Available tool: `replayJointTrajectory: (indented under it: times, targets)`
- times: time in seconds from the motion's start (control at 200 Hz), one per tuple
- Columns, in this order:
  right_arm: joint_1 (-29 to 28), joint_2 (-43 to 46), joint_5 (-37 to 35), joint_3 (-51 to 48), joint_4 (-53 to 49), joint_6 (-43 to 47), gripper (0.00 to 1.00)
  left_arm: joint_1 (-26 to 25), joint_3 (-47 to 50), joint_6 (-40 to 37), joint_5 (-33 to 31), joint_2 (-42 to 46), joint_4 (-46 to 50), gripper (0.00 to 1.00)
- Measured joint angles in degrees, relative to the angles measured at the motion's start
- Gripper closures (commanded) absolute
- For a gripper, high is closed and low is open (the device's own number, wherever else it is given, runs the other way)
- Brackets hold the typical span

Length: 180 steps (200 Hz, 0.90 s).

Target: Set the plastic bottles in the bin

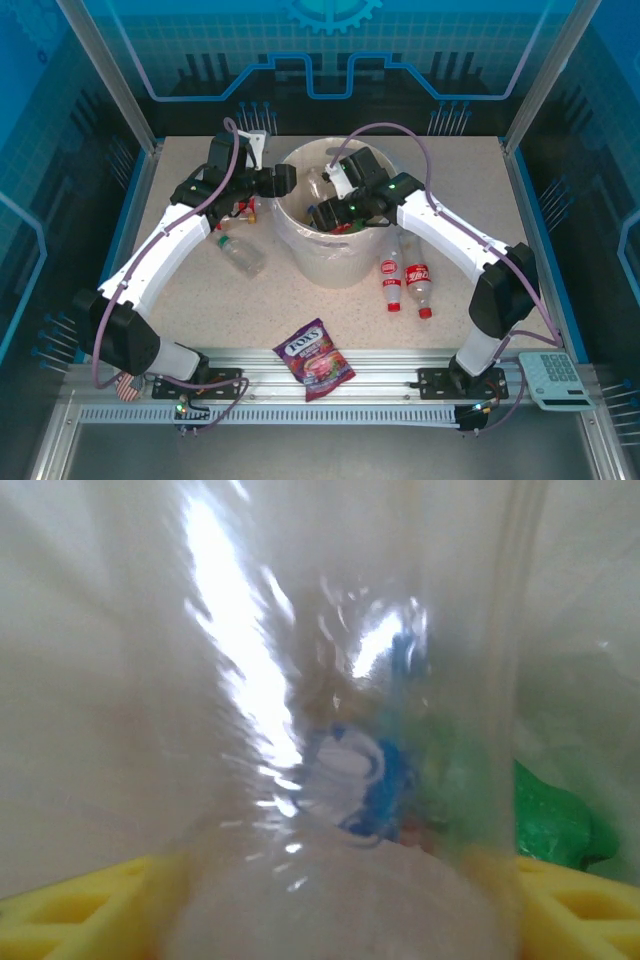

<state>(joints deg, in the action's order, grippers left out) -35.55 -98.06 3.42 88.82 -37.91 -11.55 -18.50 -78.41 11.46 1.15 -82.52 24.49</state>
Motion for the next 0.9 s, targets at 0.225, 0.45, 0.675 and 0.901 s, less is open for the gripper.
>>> replayJointTrajectory:
  times: [0.225, 0.45, 0.675, 0.901]
  targets:
    - [0.0, 0.0, 0.0, 1.4, -1.3, 0.1, 0.09, 0.0, 0.0, 0.0, -0.1, 0.0, 0.0, 0.2]
    - [0.0, 3.3, -0.1, 5.9, -3.7, 0.5, 0.05, 0.0, 0.1, 0.0, -0.1, 0.0, -0.3, 0.2]
    - [-0.1, 11.0, -2.0, 9.8, -5.9, 0.5, 0.05, 0.0, 0.2, 0.0, -0.1, 0.0, -0.4, 0.2]
    - [1.5, 18.8, -7.3, 10.1, -9.3, 0.0, 0.06, 0.0, 0.2, 0.0, -0.1, 0.0, -0.4, 0.2]
